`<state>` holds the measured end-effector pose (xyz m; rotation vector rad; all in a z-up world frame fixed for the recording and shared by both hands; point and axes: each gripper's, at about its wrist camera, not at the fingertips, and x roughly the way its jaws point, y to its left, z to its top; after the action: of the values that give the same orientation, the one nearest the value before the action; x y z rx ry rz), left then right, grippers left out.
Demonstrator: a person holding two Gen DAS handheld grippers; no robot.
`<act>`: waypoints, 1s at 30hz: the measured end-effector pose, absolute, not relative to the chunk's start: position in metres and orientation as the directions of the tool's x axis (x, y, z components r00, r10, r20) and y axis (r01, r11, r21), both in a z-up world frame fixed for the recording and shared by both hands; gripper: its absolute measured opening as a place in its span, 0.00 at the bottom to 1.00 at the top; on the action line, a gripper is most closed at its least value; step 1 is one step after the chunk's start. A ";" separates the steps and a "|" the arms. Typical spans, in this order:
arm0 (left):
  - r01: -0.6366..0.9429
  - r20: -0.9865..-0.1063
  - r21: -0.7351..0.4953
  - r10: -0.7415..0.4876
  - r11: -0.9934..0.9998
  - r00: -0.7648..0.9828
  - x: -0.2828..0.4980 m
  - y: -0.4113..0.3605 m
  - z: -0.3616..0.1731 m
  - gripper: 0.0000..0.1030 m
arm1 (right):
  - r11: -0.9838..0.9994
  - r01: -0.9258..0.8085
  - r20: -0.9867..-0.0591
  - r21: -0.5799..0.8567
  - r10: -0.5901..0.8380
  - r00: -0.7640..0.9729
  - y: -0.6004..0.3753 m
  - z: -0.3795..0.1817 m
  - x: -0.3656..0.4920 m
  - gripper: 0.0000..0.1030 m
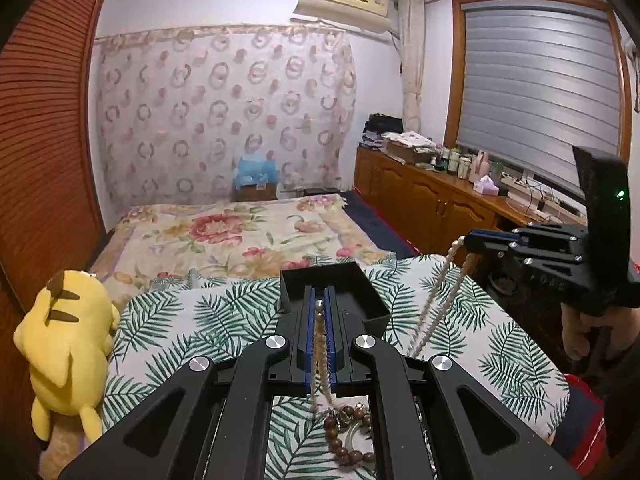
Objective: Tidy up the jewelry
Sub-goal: 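Carry the held strands up over the black box with both tools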
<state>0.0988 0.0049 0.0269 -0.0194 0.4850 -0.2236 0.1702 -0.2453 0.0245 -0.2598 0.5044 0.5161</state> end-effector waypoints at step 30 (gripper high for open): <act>0.225 -0.475 -0.065 -0.228 0.972 0.850 0.100 -0.010 0.023 0.04 | 0.857 -0.502 -0.495 -0.115 0.389 0.777 -0.290 0.030 0.132 0.08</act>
<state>0.0997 -0.0099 0.0229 -0.0071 0.5010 -0.2384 0.1323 -0.2902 0.0298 -0.2479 0.4776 0.4872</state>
